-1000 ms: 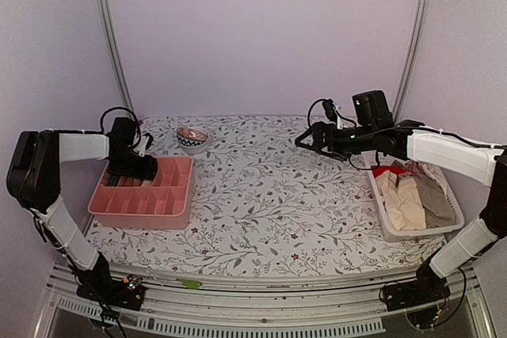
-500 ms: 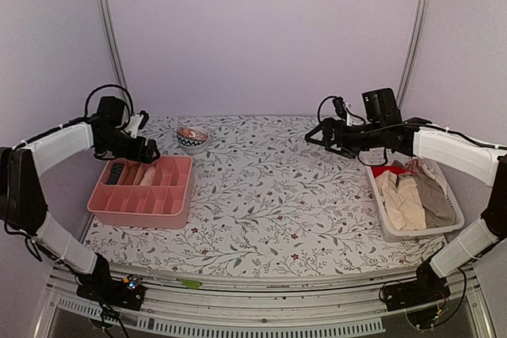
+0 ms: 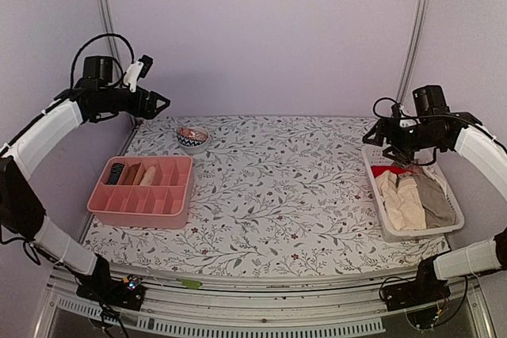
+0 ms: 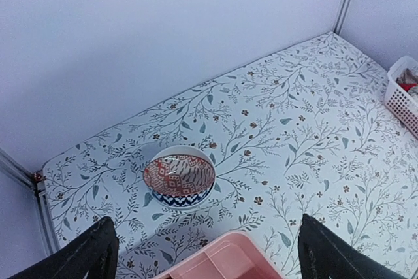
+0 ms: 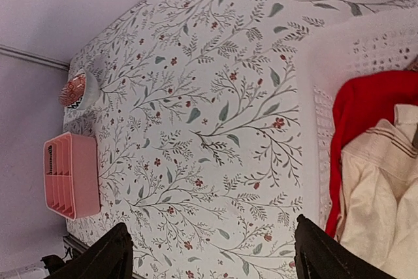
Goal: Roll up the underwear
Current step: Pick up the underwear from the bin.
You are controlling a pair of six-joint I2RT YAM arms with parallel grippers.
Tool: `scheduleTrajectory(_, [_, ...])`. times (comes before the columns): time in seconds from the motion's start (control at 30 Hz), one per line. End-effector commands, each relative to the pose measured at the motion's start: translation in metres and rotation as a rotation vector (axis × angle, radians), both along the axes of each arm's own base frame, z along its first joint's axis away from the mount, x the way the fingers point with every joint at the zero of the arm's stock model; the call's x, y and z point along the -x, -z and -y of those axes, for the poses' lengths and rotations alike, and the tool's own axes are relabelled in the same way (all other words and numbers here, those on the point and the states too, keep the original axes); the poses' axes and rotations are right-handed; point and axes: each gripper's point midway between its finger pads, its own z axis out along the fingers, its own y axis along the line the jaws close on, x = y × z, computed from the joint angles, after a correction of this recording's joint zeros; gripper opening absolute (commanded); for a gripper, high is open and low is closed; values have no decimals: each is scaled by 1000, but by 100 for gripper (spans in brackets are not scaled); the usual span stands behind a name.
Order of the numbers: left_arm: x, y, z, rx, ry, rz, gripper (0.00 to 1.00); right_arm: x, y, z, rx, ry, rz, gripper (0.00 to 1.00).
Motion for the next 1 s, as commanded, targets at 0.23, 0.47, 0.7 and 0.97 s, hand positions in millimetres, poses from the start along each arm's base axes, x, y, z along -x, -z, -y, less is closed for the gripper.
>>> scheduleTrajectory(0.23, [-9, 27, 60, 91, 171, -46, 96, 42, 87, 60, 124, 270, -332, 71])
scheduleTrajectory(0.47, [-13, 35, 67, 132, 184, -85, 96, 14, 122, 73, 223, 298, -399, 64])
scheduleTrajectory(0.7, [-9, 40, 63, 120, 162, -94, 96, -11, 143, 95, 364, 305, -426, 55])
scheduleTrajectory(0.97, [-2, 41, 56, 95, 141, -89, 96, -12, 145, 105, 401, 315, -420, 46])
